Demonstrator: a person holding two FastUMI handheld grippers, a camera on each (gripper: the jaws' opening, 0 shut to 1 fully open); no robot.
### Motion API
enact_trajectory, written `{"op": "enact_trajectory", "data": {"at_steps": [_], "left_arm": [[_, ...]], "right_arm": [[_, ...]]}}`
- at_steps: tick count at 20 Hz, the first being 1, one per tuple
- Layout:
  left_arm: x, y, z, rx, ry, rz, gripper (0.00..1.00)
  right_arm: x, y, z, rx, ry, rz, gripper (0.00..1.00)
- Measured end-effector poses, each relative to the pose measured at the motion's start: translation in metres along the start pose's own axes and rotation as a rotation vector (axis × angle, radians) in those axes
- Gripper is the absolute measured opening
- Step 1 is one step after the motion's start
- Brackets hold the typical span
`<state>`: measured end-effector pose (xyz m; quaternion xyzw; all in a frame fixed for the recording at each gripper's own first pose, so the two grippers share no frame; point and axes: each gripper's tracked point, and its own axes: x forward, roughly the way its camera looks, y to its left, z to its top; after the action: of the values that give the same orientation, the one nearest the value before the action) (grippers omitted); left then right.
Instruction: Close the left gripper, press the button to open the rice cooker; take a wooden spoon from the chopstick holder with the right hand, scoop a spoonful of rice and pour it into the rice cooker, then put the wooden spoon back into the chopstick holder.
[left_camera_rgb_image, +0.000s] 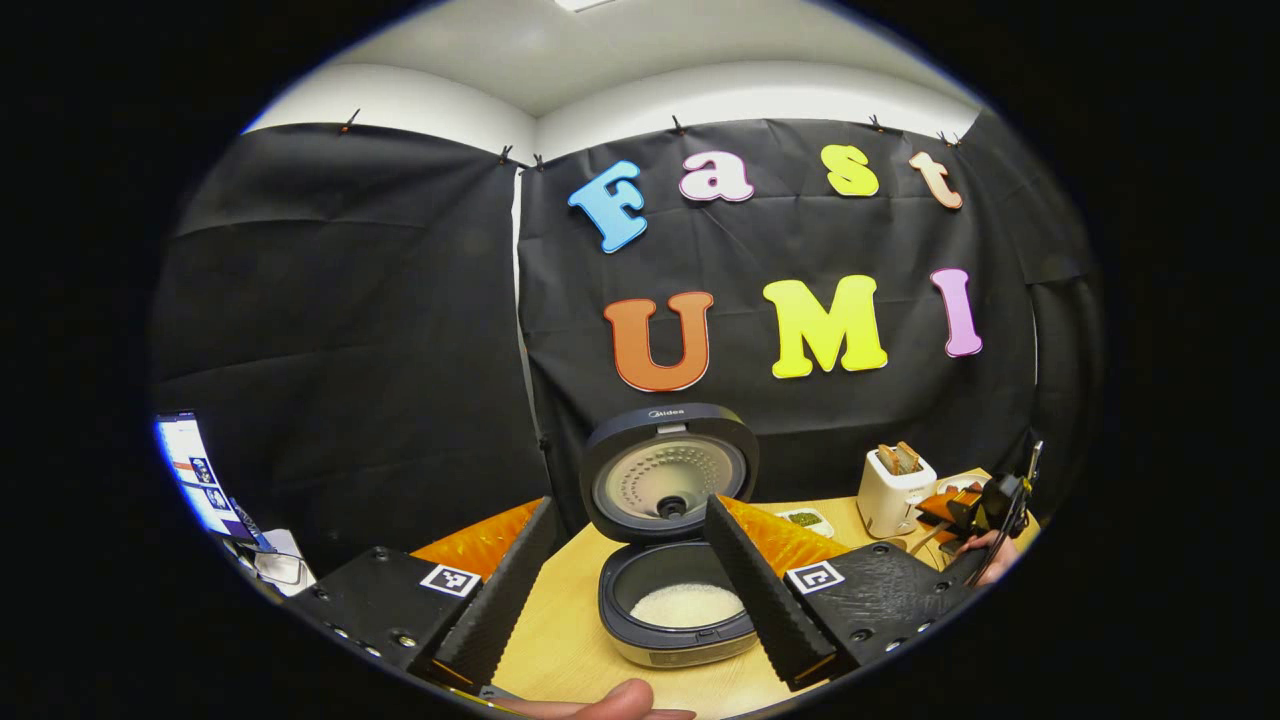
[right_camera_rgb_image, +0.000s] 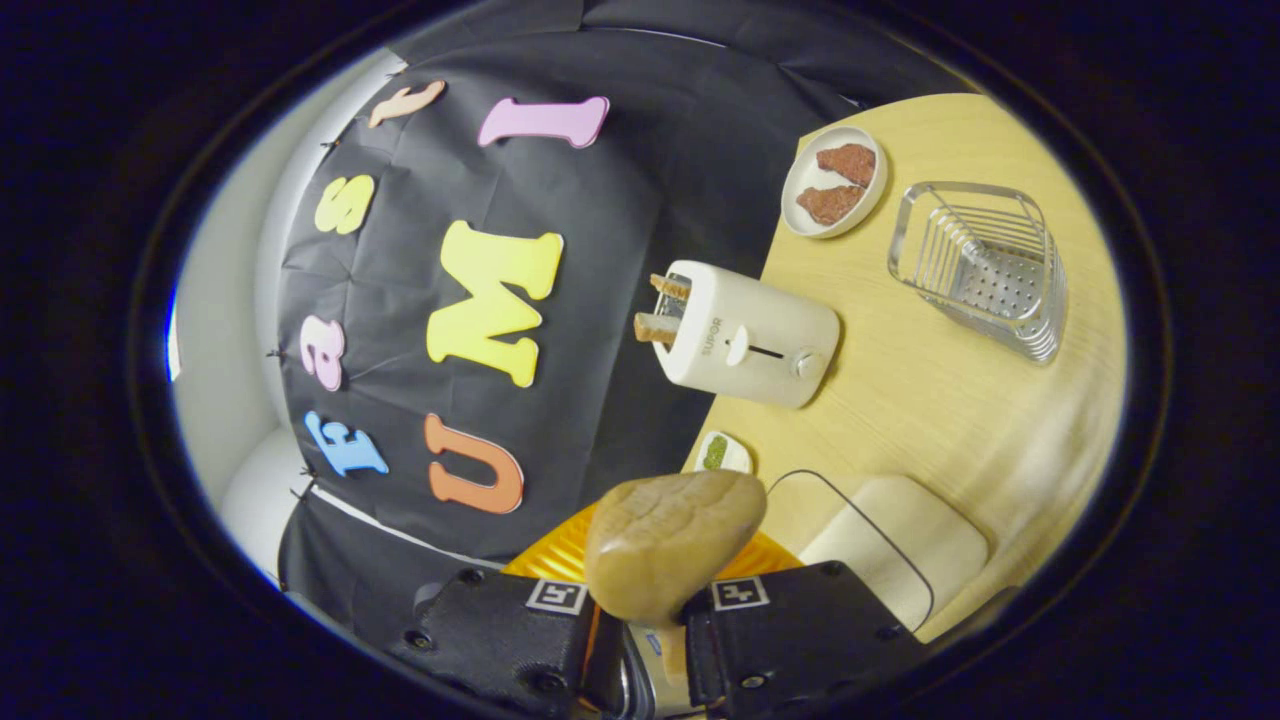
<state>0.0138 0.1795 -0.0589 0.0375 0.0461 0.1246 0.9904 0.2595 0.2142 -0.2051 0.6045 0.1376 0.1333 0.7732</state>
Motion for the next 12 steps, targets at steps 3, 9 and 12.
{"op": "enact_trajectory", "data": {"at_steps": [3,9,12], "left_arm": [[-0.001,0.007,-0.001,-0.004,-0.003,0.010,0.96],[-0.004,0.027,-0.006,-0.022,-0.003,0.050,0.96],[-0.007,0.039,-0.010,-0.030,0.003,0.073,0.96]], "right_arm": [[0.000,0.031,-0.003,-0.024,0.019,0.023,0.30],[0.005,0.106,-0.035,-0.079,0.067,0.085,0.30],[0.013,0.138,-0.075,-0.125,0.118,0.120,0.30]]}}
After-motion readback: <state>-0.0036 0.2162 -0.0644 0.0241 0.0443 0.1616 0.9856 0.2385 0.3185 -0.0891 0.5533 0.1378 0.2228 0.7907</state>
